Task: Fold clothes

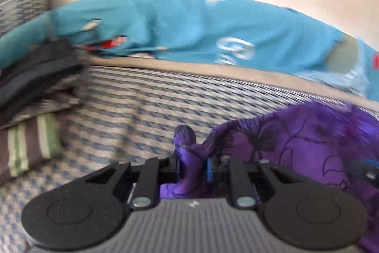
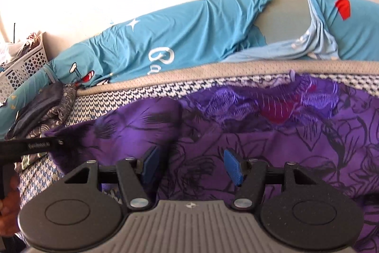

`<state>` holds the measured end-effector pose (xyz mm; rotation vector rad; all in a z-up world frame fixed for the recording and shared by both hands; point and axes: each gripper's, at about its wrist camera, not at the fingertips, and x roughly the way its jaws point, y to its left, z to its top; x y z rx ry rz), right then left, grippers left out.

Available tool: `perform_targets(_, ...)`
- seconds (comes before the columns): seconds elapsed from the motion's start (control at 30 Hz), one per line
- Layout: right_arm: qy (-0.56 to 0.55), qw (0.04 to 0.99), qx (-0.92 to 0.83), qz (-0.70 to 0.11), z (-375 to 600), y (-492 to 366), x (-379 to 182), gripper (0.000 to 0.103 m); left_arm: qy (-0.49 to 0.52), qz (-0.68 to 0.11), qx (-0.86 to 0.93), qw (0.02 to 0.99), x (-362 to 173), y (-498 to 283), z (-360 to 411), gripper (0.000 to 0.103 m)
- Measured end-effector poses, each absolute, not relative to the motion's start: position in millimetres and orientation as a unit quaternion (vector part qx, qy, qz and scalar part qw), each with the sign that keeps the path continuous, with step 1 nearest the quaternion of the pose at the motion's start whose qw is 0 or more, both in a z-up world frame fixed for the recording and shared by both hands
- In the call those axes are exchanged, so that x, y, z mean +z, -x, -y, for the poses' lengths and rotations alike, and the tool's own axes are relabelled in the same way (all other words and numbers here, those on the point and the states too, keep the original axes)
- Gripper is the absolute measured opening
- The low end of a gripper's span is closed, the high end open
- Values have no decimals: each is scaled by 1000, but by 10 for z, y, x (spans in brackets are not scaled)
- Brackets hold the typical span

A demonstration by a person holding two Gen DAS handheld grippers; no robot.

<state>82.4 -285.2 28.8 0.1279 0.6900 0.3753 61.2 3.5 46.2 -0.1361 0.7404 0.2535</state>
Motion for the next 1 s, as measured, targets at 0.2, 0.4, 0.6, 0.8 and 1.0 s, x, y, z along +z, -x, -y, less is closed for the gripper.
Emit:
perform_targets(0.2,-69,923,173,-337,2853,-810,286,65,89,-356,226,903,474,-554,-672,17)
perform_targets(0.4,-72,921,169,-342,2862,-826,257,65,94,-380,272,879,336,-471,-918,30)
perform_targets(0.6,-64,918,173,-351,2823,-835,218,66,81,-346,305,884,461,-400,-835,65)
perform_targets(0.8,-60,914,175,-361,2794,-857,176,66,68,-346,244,904,449,-466,-582,75)
perform_targets(1.0,-51,912,180,-366,2755,-870,151,67,62,-377,160,910,278,-581,-242,83)
